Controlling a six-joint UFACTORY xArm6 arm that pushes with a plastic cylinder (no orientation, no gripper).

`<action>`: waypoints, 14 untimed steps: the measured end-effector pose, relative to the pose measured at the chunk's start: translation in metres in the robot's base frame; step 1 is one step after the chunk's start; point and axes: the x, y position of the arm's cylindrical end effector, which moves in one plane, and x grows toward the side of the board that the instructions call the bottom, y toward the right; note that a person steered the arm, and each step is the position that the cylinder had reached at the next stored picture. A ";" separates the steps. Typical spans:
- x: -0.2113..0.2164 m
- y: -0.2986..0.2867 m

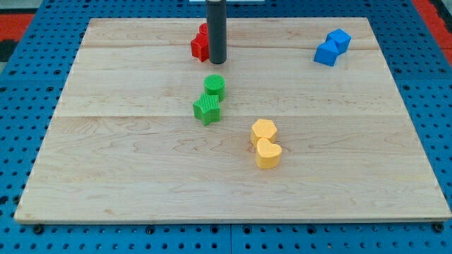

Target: Separate the red star from the red circle

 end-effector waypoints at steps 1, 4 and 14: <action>0.010 -0.016; -0.068 -0.105; 0.232 0.109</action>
